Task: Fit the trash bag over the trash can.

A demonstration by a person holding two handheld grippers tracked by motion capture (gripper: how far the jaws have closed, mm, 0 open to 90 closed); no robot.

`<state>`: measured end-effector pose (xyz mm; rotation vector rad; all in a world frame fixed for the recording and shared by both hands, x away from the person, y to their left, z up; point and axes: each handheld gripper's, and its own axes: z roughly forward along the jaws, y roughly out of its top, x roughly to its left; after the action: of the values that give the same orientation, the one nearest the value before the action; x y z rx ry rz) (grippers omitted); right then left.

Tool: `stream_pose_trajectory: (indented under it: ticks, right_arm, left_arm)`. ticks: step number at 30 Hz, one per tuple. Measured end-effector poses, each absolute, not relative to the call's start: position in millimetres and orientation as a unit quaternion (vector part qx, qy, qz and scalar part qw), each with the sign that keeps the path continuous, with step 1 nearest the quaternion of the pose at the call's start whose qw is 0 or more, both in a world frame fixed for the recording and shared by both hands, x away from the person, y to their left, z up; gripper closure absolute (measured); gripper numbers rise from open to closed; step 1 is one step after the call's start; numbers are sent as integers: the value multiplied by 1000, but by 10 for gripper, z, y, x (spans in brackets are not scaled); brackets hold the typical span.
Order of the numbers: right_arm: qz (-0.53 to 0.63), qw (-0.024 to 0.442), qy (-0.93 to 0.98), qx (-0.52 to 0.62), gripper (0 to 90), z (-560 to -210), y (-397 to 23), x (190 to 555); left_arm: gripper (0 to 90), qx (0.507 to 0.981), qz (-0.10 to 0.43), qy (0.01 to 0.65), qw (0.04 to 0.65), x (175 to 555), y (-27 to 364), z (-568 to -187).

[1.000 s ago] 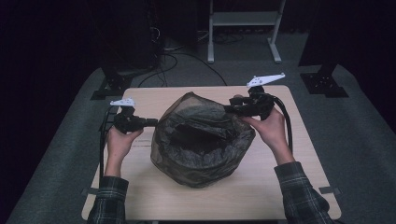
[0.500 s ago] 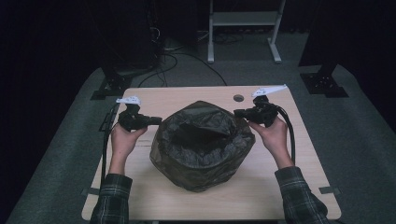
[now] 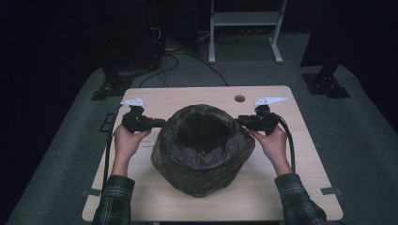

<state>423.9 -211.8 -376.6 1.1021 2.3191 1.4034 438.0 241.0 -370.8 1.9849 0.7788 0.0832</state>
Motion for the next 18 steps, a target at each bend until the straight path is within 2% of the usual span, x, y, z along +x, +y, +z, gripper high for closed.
stream_pose_trajectory:
  ticks: [4, 11, 12, 15, 18]
  right_arm:
    - [494, 131, 778, 366, 452, -3557, -2161, 4164]
    - [528, 153, 764, 339, 203, -3238, -2184, 3987]
    - [532, 152, 763, 333, 160, -3189, -2175, 3950]
    - [537, 144, 772, 307, 128, -3064, -2129, 3861]
    - [542, 139, 780, 280, 98, -2962, -2072, 3782]
  left_arm:
    - [537, 807, 47, 322, 493, 4314, 2473, -3590]
    - [172, 816, 71, 320, 477, 4096, 2551, -3428]
    - [97, 817, 74, 320, 474, 4054, 2560, -3411]
    - [0, 820, 85, 317, 470, 3914, 2605, -3377]
    - [0, 827, 98, 305, 462, 3747, 2649, -3369]
